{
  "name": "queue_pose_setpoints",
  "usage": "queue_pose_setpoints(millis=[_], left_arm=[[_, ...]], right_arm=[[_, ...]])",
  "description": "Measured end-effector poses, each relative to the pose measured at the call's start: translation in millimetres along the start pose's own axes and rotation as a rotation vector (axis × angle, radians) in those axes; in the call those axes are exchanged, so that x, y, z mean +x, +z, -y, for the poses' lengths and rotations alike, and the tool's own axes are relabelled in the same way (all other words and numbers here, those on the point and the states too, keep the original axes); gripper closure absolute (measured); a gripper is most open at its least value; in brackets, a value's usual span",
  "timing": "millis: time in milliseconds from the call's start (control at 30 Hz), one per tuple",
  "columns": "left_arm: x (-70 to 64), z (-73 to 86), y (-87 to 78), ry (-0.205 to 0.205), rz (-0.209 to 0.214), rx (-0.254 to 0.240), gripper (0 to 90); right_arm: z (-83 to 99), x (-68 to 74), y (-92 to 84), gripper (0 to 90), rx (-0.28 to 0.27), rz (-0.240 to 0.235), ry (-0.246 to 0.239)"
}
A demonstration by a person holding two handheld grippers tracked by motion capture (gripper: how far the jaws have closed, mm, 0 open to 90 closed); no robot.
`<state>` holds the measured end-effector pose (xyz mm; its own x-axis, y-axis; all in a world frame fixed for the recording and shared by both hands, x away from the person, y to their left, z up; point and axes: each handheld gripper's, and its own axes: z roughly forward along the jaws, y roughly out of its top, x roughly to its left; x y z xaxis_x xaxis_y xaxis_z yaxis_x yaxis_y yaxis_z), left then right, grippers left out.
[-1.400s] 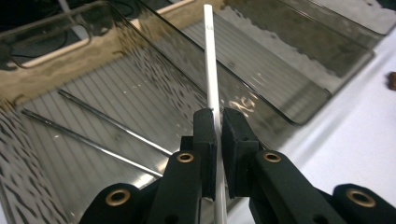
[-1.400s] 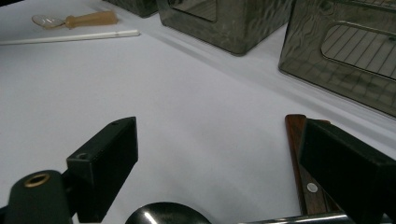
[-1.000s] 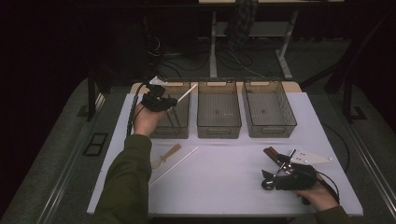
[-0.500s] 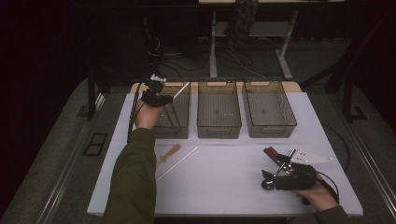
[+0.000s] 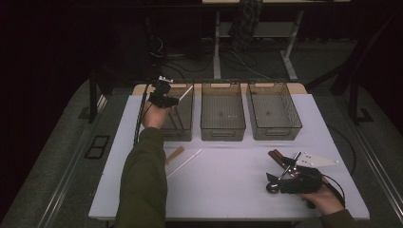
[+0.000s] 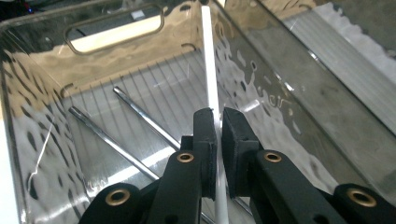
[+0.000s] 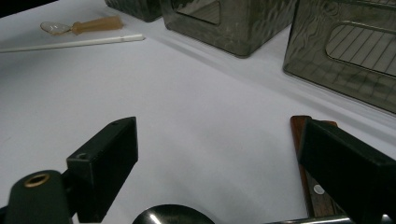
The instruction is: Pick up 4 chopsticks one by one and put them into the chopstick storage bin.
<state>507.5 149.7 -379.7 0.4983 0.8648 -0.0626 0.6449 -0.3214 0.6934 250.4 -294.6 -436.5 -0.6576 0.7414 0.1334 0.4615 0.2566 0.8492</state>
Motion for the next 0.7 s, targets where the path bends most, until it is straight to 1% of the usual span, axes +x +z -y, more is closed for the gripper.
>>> queue_pose_setpoints(millis=[67, 133, 167, 200, 267, 333, 400, 467, 533, 667, 700], left_arm=[[0.2, 0.4, 1.0, -0.001, -0.001, -0.001, 83.9], [0.3, 0.7, 2.6, -0.003, 0.007, -0.002, 82.9], [-0.5, 0.5, 2.3, 0.008, -0.004, -0.01, 78.9], [-1.1, 0.0, 1.4, 0.009, -0.006, -0.018, 76.2], [-1.8, -0.7, 0.4, 0.005, 0.002, -0.034, 71.6], [-3.0, -1.5, -1.7, 0.014, -0.001, -0.04, 69.2], [-3.8, -2.0, -4.5, 0.013, 0.015, -0.049, 66.0], [-4.7, -2.3, -7.2, 0.021, 0.029, -0.055, 62.4], [-6.1, -2.8, -11.1, 0.03, 0.055, -0.061, 57.6], [-12.9, -3.5, -22.7, 0.04, 0.107, -0.083, 50.6], [-14.9, -3.4, -25.7, 0.053, 0.117, -0.085, 49.3]], right_arm=[[0.0, 0.0, -0.2, 11.5, 0.0, 0.0, 0.001], [0.0, -0.1, -0.3, 11.5, -0.001, -0.001, 0.0], [0.1, -0.1, -0.2, 11.5, 0.0, -0.001, 0.001], [0.0, -0.2, -0.2, 11.5, 0.0, 0.0, 0.002], [0.1, 0.0, -0.1, 11.5, 0.0, -0.001, 0.001], [0.0, 0.1, 0.1, 11.6, 0.001, 0.0, -0.001], [0.1, 0.2, 0.4, 11.5, 0.001, 0.0, -0.002], [0.0, 0.4, 0.5, 11.5, 0.002, 0.001, -0.002], [0.0, 0.5, 0.9, 11.5, 0.002, 0.0, -0.003], [0.1, 0.4, 1.2, 11.5, 0.005, -0.001, -0.005], [0.1, 0.4, 1.2, 11.6, 0.005, -0.001, -0.004]])
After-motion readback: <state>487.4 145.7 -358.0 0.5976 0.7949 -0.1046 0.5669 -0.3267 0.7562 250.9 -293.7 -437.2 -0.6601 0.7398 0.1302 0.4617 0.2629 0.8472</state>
